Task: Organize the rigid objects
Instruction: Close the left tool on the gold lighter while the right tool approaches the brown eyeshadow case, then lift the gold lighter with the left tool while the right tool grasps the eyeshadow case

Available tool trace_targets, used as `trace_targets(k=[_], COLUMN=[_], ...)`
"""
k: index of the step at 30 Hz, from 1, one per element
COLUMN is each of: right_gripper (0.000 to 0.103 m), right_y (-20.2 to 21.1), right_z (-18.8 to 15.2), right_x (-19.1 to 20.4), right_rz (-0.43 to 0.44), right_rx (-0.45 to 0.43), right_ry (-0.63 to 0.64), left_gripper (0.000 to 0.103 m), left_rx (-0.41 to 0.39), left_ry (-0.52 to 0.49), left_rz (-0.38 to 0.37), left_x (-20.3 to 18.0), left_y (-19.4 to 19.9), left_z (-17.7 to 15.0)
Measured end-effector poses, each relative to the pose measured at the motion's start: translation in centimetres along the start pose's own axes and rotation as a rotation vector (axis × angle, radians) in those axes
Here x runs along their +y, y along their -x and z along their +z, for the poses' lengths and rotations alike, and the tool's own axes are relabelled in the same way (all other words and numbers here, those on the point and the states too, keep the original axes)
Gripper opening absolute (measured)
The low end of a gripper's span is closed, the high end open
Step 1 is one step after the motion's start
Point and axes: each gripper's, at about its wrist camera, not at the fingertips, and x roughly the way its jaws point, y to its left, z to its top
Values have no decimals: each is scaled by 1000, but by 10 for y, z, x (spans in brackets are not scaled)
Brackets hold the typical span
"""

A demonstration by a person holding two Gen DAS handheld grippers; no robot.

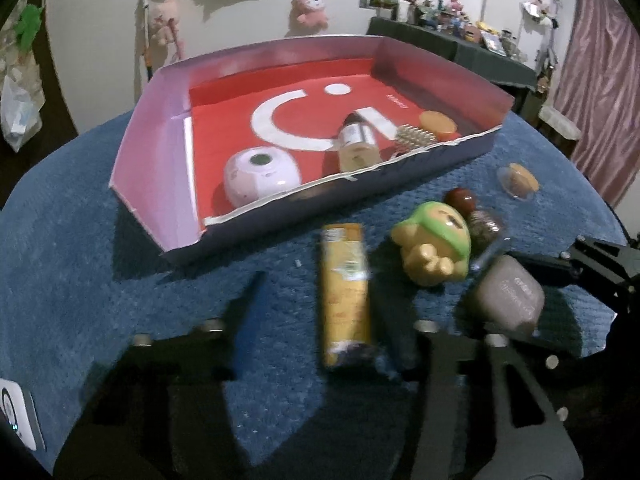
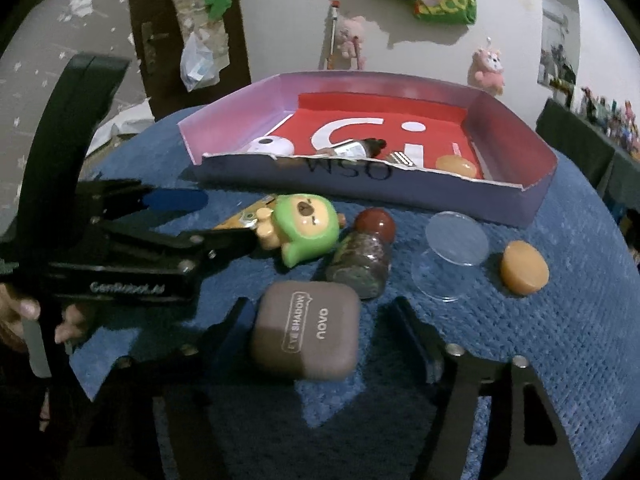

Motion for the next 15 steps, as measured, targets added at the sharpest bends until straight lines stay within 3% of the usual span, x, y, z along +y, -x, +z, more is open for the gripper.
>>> trace_targets(k=[2,8,15], right_gripper=[55,55,55], right_y=[2,8,32], right_z=[-2,-4,5], right_x=[2,-2,-12], right_rz=[16,50,30], right_rx=[-8,-26,-94], right_ry=[12,-7,-22], left_gripper=[22,22,22], left_rx=[-4,-24,-59], left_ry=[-11,2,-8], left_rz=[-4,-23,-31], left_x=[-3,-6,-13], left_y=[0,9,24], left_z=[0,-2,2])
